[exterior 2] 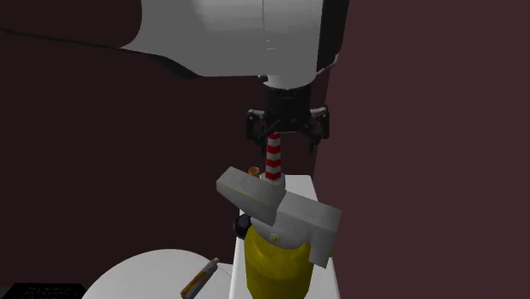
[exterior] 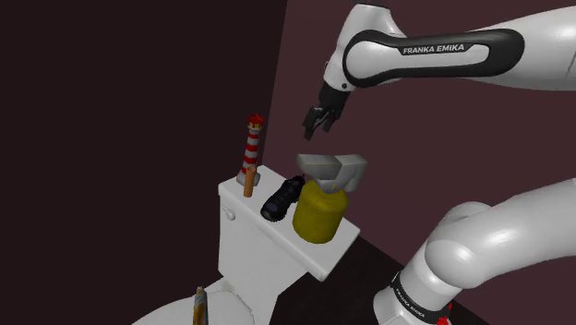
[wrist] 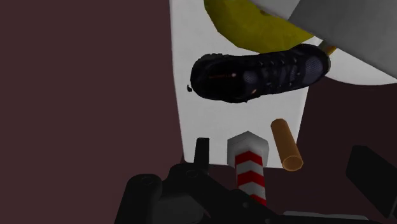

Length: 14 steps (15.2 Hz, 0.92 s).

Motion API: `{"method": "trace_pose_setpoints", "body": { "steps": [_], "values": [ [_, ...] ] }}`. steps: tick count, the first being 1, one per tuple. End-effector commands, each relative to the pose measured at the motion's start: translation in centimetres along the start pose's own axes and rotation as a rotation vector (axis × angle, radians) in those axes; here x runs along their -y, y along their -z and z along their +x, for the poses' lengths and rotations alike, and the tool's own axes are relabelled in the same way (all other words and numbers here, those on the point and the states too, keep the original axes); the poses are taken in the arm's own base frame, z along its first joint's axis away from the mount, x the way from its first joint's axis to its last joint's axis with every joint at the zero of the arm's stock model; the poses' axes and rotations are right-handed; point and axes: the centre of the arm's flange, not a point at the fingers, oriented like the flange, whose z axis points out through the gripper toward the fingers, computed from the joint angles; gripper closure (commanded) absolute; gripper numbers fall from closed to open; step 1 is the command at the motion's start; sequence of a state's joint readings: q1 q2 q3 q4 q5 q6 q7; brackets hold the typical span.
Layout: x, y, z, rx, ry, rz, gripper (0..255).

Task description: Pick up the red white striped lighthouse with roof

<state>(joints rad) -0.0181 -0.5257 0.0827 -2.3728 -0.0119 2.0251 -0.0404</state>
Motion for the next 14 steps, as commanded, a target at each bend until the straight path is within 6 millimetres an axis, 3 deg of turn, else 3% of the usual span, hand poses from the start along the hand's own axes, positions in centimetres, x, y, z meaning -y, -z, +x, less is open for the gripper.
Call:
{"method": "trace_pose_setpoints", "body": {
  "steps": [1,14],
  "values": [
    [0.8,-0.9,1.9,-0.028,0.021,-0.028,0],
    [5.0,-6.3,15.6,-0.190,0.146,-0.207,0]
  ]
}}
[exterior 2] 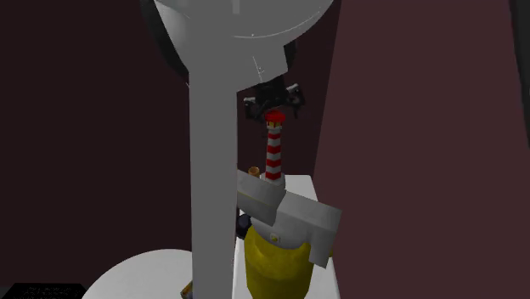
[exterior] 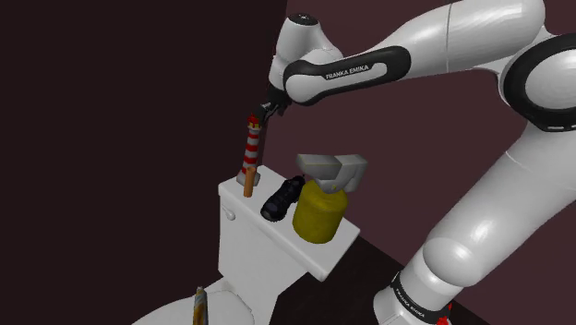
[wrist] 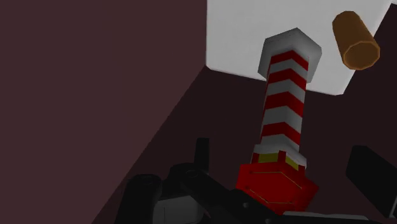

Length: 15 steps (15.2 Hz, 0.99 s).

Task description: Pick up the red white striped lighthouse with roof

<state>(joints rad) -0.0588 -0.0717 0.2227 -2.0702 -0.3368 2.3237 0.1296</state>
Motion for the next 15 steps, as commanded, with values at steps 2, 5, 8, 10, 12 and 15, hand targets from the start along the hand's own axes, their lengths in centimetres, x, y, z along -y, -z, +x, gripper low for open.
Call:
{"method": "trace_pose_setpoints", "body": {
  "steps": [2,5,8,10,12,15],
  "values": [
    [0.9,-1.6,3.4,-0.039,0.030,-0.043,0],
    [1.5,-3.0,4.1,-0.051,0.039,-0.056,0],
    [1.9,-4.4,3.6,-0.051,0.039,-0.056,0],
    [2.2,-5.4,3.2,-0.051,0.039,-0.056,0],
    [2.3,-5.7,3.1,-0.051,0.039,-0.056,0],
    [2.3,-5.7,3.1,-0.051,0.039,-0.056,255]
  ]
}}
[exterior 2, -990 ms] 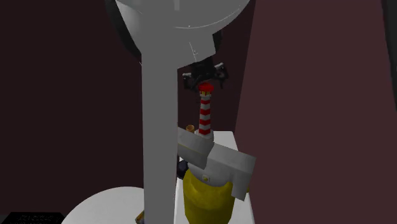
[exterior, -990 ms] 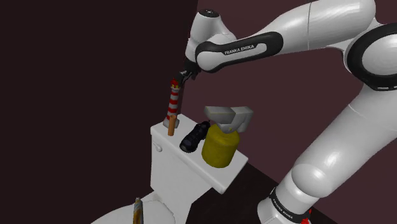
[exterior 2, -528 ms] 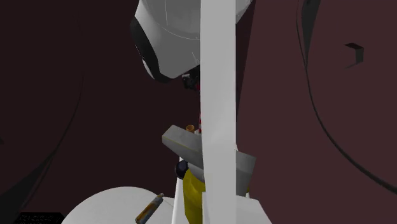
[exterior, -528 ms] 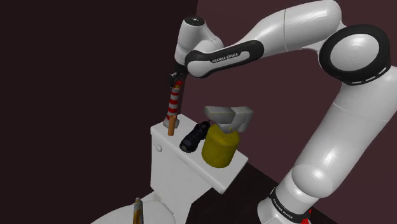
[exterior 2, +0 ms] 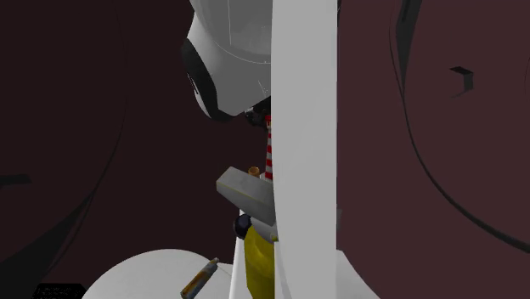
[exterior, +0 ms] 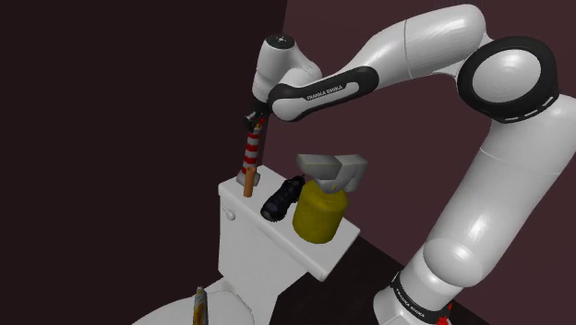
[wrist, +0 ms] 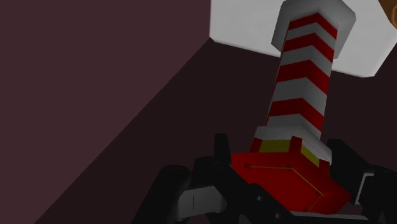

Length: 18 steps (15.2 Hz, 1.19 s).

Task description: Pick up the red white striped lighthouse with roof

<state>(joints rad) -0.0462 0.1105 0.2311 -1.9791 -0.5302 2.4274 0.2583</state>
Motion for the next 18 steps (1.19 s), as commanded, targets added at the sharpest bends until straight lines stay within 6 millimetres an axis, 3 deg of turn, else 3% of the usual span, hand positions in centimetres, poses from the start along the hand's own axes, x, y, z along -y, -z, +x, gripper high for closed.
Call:
{"method": "trace_pose_setpoints", "body": {
  "steps": [1,8,18],
  "values": [
    [0.0,-0.1,0.0,0.001,0.000,0.000,255],
    [0.0,-0.1,0.0,0.001,0.000,0.000,255],
    [-1.8,4.5,1.8,0.001,0.000,0.000,255]
  ]
}}
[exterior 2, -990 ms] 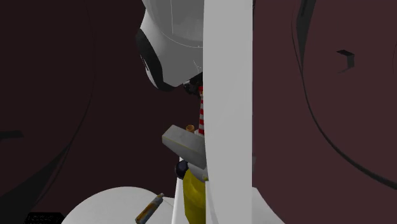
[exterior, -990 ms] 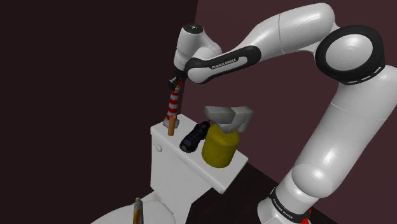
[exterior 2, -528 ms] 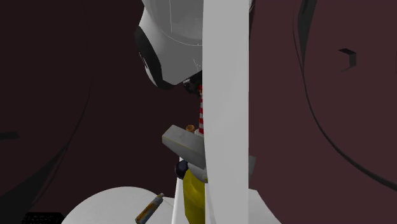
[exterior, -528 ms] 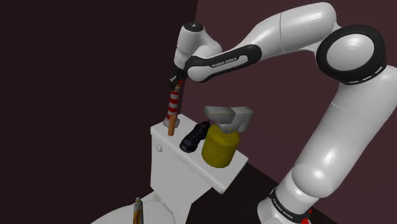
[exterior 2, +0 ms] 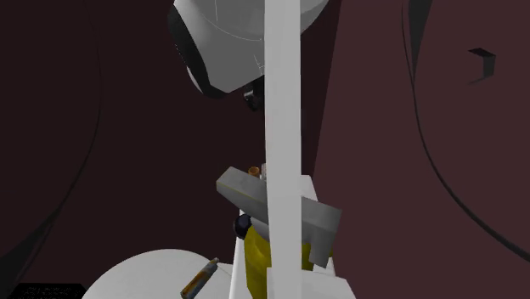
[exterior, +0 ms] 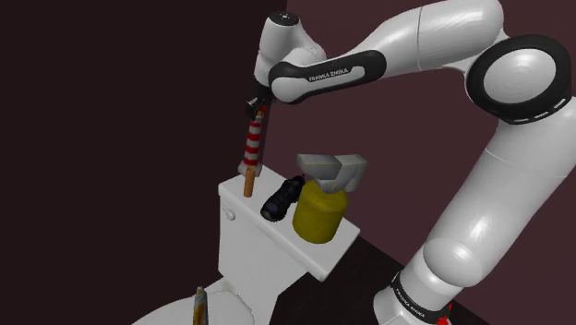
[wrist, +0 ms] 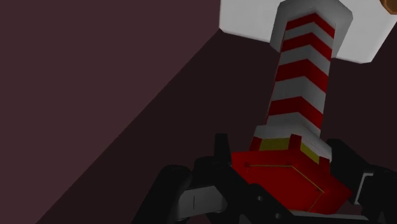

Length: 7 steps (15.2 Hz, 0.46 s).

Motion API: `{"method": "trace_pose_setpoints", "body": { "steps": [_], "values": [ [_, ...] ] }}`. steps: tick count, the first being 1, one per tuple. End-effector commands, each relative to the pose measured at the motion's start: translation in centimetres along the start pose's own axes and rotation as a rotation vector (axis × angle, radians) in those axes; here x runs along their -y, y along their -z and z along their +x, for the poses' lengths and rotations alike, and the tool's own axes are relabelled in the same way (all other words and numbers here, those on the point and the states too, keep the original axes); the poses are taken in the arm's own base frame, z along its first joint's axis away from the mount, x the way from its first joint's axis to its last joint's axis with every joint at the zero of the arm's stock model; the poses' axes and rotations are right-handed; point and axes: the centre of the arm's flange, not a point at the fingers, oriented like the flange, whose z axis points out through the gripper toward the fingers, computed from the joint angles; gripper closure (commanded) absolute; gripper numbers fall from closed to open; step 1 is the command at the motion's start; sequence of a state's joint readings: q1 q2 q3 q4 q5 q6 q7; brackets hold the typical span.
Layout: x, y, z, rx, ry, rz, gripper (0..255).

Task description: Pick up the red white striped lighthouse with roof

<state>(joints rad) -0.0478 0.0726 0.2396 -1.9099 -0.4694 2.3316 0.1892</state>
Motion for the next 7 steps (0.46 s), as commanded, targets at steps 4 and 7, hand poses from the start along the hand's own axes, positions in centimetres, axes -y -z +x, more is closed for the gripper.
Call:
{"method": "trace_pose_setpoints", "body": {
  "steps": [4,7],
  "values": [
    [-0.8,2.3,0.9,0.000,0.000,0.000,255],
    [-1.0,2.9,1.1,0.000,0.000,0.000,255]
  ]
}}
